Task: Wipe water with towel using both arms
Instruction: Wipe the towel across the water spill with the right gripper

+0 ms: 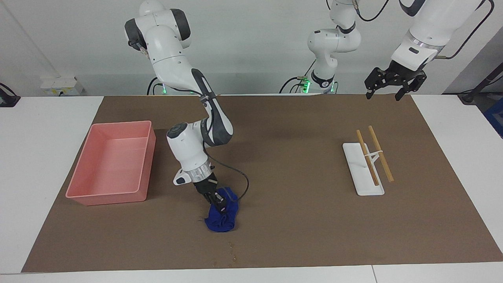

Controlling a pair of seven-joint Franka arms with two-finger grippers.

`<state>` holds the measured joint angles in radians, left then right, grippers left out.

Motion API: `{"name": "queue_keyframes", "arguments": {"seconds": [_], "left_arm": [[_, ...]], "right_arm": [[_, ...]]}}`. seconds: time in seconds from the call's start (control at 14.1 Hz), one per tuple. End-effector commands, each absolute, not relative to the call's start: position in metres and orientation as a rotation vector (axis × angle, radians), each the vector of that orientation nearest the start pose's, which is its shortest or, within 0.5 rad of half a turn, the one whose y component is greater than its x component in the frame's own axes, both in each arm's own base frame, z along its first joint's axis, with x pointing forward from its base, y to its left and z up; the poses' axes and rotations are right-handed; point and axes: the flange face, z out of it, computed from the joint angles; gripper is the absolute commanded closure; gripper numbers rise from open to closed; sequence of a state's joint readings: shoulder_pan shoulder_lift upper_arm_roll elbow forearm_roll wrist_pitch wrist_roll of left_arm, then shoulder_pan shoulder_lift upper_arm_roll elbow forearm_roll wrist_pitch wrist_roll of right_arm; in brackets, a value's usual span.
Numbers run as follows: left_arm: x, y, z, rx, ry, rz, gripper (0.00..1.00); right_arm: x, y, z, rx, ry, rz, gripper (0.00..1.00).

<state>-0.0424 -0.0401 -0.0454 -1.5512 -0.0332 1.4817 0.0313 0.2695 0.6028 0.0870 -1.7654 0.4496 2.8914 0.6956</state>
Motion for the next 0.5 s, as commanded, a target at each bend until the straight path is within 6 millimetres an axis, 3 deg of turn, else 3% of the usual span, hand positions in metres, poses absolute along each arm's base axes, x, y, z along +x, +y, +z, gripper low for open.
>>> {"name": "queue_keyframes", "arguments": {"seconds": [0.0, 0.21, 0.43], "left_arm": [[0.521, -0.047, 0.657, -3.105, 0.229, 0.088, 0.00], [0.521, -0.050, 0.654, -3.111, 0.224, 0.062, 0.00], [0.525, -0.049, 0.656, -3.154, 0.213, -0.006, 0.00]], "right_arm": [[0.612, 0.202, 0.264, -2.535, 1.004, -0.263, 1.00], [0.581, 0.199, 0.255, -2.593, 1.017, -0.129, 1.00], [0.557, 0.196, 0.258, -2.644, 1.007, 0.026, 1.00]]}}
